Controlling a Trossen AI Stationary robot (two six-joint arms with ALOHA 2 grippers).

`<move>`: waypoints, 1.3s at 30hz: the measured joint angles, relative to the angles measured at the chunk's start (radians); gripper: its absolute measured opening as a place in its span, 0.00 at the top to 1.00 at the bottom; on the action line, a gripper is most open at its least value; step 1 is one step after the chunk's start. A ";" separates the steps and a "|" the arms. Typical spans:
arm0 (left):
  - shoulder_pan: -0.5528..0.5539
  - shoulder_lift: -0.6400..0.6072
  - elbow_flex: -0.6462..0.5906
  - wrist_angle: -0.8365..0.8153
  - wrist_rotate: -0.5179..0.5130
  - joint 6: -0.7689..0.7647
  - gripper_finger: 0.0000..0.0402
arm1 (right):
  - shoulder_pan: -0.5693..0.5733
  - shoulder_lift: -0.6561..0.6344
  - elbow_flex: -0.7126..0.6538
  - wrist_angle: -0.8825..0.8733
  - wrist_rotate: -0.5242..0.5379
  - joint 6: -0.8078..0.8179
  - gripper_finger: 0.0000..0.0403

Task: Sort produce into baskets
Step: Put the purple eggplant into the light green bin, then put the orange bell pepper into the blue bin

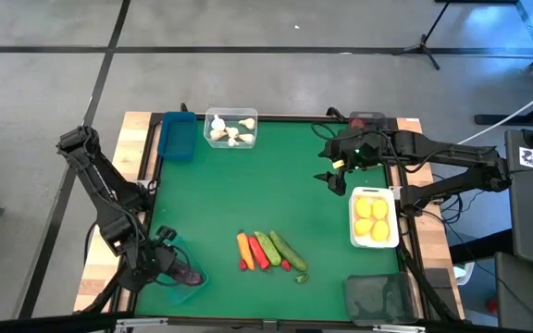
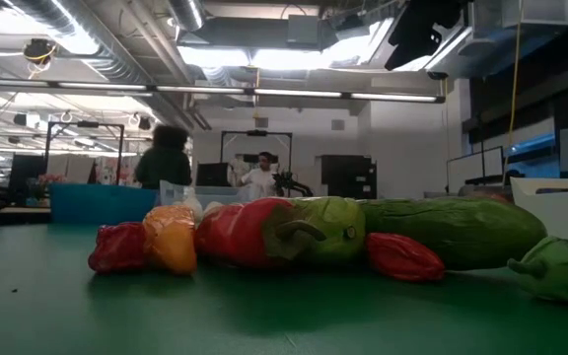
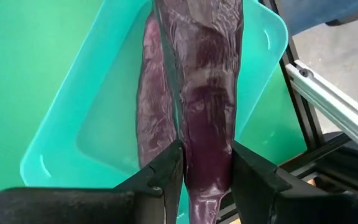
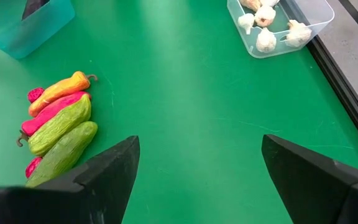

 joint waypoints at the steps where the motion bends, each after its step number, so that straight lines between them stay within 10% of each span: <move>1: 0.000 0.000 0.000 -0.001 0.006 -0.017 0.72 | 0.000 0.000 0.000 0.000 0.000 0.000 0.17; 11: 0.000 0.000 0.000 0.017 0.068 -0.087 0.70 | 0.000 0.000 0.000 0.000 0.000 0.002 0.17; 25: 0.000 0.000 0.000 -0.012 0.062 -0.100 0.37 | 0.000 0.000 0.000 0.000 0.000 0.003 0.17; 39: 0.254 0.000 0.000 0.096 -0.426 -0.025 0.41 | 0.000 0.000 0.000 0.001 0.001 0.002 0.17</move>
